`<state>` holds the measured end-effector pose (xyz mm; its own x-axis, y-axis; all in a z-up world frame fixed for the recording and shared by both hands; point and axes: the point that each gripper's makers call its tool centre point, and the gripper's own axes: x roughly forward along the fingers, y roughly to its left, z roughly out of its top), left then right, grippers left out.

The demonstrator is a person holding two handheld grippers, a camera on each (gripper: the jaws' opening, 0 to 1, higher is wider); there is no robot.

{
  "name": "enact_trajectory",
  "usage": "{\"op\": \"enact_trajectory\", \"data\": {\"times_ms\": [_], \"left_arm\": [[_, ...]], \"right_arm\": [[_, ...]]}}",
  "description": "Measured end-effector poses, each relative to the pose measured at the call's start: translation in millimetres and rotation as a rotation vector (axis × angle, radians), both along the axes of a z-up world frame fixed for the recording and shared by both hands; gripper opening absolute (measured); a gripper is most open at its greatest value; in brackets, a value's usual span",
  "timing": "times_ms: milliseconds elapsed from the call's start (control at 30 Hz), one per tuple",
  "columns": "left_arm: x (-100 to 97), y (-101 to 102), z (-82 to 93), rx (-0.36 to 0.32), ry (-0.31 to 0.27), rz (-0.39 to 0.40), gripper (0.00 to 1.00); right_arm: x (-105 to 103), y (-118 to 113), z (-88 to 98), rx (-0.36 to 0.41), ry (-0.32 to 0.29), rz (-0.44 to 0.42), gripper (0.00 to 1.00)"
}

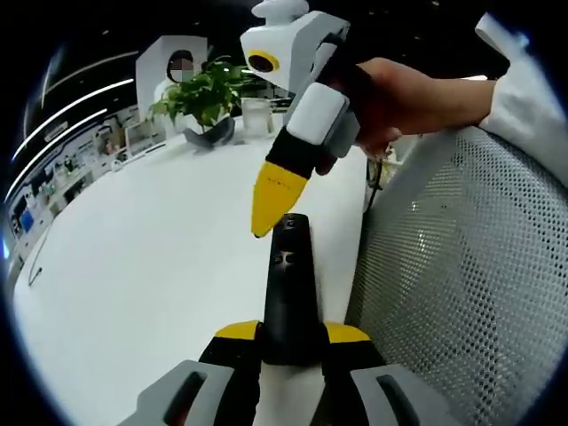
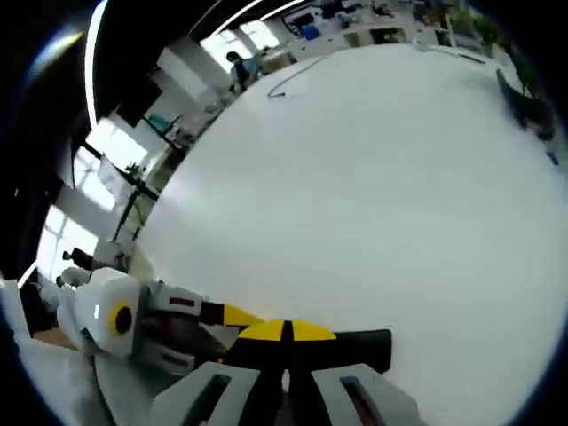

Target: Press the specified remote control buttons in sequence, fully releasing each button before pressing the next.

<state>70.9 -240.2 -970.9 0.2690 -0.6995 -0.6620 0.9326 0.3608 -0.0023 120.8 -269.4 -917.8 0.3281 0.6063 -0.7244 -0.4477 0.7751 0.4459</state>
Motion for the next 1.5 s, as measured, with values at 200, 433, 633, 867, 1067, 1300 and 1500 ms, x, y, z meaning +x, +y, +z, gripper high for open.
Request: {"op": "enact_trajectory", "data": {"times_ms": [200, 433, 633, 867, 1067, 1300, 1500], "left_arm": [[-0.4, -0.1, 0.2, 0.003, 0.000, -0.002, 0.25], [-0.4, 0.0, 0.1, 0.005, 0.001, 0.006, 0.25], [0.1, 0.0, -0.3, 0.003, 0.000, 0.014, 0.25], [0.2, -0.1, -0.1, 0.010, -0.008, 0.015, 0.25], [0.5, -0.1, 0.0, 0.008, -0.003, 0.016, 0.25], [0.9, -0.3, -0.5, 0.008, -0.001, 0.012, 0.25], [1.2, -0.4, -0.5, 0.009, 0.002, 0.009, 0.25]], "right_arm": [[15.4, -12.2, 23.3, -0.005, -0.167, -0.066, 0.00], [25.5, -29.7, 46.6, -0.009, -0.292, -0.161, 0.00], [25.6, -37.3, 63.4, -0.054, -0.403, -0.170, 0.00], [11.8, -39.4, 72.6, -0.076, -0.438, -0.152, 0.00], [-1.7, -44.1, 74.3, -0.071, -0.450, -0.154, 0.06], [3.1, -52.5, 84.3, -0.001, -0.542, -0.226, 0.28], [11.6, -65.5, 89.7, -0.028, -0.605, -0.284, 0.46]]}}
